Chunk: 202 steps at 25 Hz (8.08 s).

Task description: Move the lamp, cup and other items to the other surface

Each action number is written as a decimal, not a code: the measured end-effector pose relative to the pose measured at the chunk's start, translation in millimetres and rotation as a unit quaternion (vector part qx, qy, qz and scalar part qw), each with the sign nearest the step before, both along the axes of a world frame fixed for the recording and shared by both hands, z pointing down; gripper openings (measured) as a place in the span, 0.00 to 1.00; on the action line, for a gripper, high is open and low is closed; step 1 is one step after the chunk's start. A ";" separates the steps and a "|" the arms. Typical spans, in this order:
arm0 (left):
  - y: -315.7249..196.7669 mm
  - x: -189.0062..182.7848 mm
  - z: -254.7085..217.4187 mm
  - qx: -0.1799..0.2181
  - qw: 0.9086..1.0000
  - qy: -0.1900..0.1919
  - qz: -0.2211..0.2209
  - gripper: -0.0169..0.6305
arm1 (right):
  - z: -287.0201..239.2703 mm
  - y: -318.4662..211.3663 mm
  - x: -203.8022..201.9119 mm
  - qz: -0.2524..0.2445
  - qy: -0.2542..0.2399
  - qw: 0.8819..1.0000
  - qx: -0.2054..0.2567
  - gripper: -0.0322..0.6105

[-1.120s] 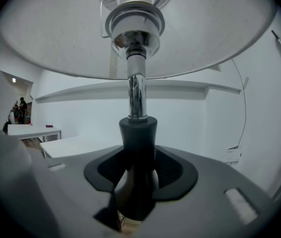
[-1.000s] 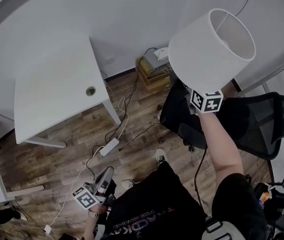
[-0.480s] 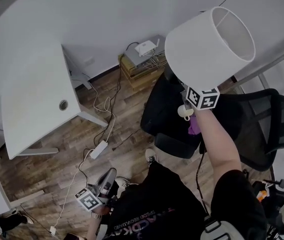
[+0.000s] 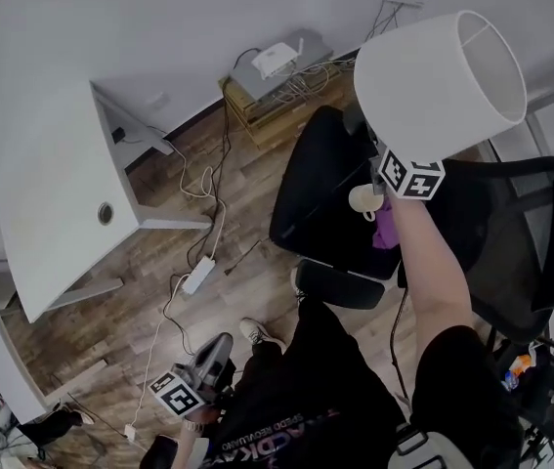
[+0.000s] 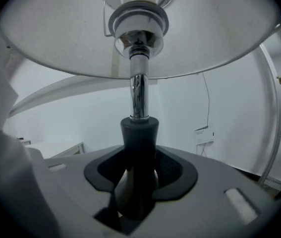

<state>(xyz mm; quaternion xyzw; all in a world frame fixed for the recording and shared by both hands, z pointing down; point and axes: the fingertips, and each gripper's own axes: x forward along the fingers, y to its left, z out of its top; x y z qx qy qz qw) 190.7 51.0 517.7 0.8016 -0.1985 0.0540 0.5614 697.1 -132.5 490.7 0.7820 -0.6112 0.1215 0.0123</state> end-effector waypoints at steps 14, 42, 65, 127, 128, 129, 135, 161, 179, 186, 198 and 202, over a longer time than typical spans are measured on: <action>21.0 40.7 65.0 -0.070 0.987 -0.103 0.101 0.02 | 131.8 45.3 100.2 0.087 -0.025 0.996 -0.026 0.30; 38.4 65.7 143.2 -0.120 0.954 -0.184 0.202 0.02 | 306.7 94.7 143.2 0.139 -0.047 0.987 -0.059 0.30; 54.1 79.4 140.7 -0.136 0.951 -0.164 0.223 0.02 | 337.6 147.0 121.6 0.081 -0.004 0.979 -0.186 0.41; 47.9 5.9 35.6 -0.003 0.979 0.000 0.206 0.02 | 217.9 349.8 6.9 0.240 -0.219 0.927 -0.189 0.35; 48.6 4.8 34.9 -0.002 0.979 0.001 0.204 0.02 | 219.8 351.0 3.3 0.238 -0.221 0.926 -0.191 0.35; 49.1 3.3 34.7 -0.001 0.979 0.002 0.203 0.02 | 222.2 352.2 -0.4 0.236 -0.224 0.926 -0.194 0.35; 57.4 -3.4 36.2 -0.005 0.979 -0.001 0.202 0.02 | 251.2 357.8 -33.2 0.212 -0.251 0.919 -0.217 0.35; 37.2 -40.9 -3.3 0.054 0.982 0.054 0.172 0.02 | 202.8 395.2 -103.8 0.192 -0.237 0.927 -0.216 0.33; 5.7 -176.0 -41.5 0.132 0.987 0.086 -0.037 0.02 | -0.1 152.4 -536.6 -0.384 -0.203 0.898 -0.072 0.14; 12.6 -258.3 -46.9 0.153 0.976 0.073 -0.137 0.02 | -34.1 180.4 -705.4 -0.557 -0.216 0.798 -0.083 0.05; 21.7 -308.8 -46.9 0.166 0.966 0.068 -0.184 0.02 | -37.8 243.3 -769.8 -0.659 -0.135 0.732 -0.107 0.05; 20.8 -287.4 -47.2 0.159 0.972 0.076 -0.153 0.02 | -36.8 241.6 -759.0 -0.644 -0.143 0.744 -0.109 0.05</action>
